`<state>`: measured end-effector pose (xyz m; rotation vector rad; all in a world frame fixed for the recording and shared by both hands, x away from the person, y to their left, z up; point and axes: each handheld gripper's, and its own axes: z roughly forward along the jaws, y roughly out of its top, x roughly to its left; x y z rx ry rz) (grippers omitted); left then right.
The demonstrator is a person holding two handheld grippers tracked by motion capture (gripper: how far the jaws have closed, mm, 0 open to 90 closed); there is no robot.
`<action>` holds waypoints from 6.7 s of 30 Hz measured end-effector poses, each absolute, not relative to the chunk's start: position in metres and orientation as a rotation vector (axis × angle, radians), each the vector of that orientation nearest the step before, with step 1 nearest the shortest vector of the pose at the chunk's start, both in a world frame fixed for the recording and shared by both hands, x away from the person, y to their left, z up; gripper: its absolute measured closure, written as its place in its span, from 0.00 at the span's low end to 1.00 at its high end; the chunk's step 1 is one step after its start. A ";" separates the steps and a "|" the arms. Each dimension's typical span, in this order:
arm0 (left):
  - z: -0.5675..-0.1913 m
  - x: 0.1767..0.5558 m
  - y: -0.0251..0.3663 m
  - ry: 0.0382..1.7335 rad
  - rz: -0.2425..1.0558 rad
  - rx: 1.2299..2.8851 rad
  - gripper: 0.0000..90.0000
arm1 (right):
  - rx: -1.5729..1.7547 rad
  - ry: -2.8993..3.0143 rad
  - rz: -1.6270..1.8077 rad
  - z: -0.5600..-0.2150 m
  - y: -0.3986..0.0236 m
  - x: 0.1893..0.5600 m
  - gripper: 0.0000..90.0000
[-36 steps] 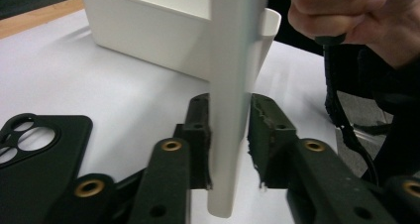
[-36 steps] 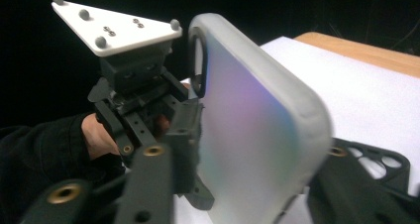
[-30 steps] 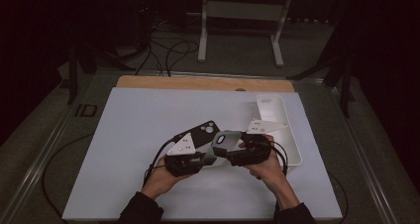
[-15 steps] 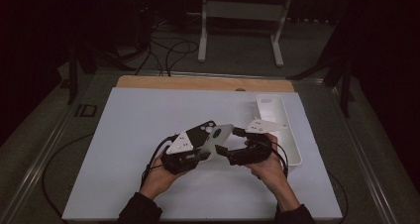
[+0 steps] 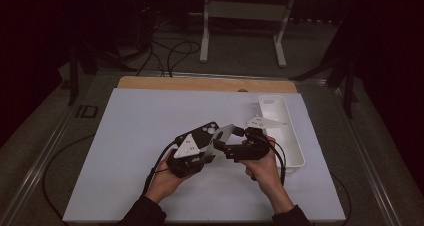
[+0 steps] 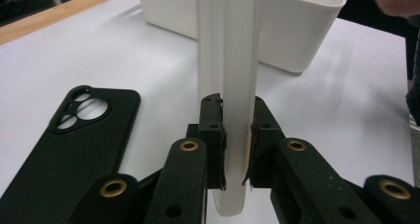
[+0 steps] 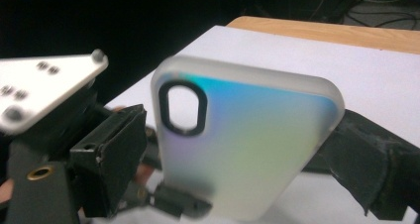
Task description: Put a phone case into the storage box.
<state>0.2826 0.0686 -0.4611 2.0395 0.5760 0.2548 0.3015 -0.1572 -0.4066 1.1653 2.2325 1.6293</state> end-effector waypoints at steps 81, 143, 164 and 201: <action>-0.468 0.273 0.175 0.867 0.497 1.908 0.01 | 1.175 2.094 1.611 -0.390 -0.174 0.310 0.19; -0.487 0.248 0.215 0.937 0.612 1.828 0.01 | 1.262 1.945 1.441 -0.356 -0.227 0.362 0.19; -0.486 0.248 0.217 0.941 0.618 1.826 0.01 | 1.323 1.845 1.394 -0.350 -0.241 0.391 0.19; -0.487 0.247 0.216 0.946 0.629 1.825 0.01 | 1.469 1.696 1.193 -0.358 -0.270 0.432 0.19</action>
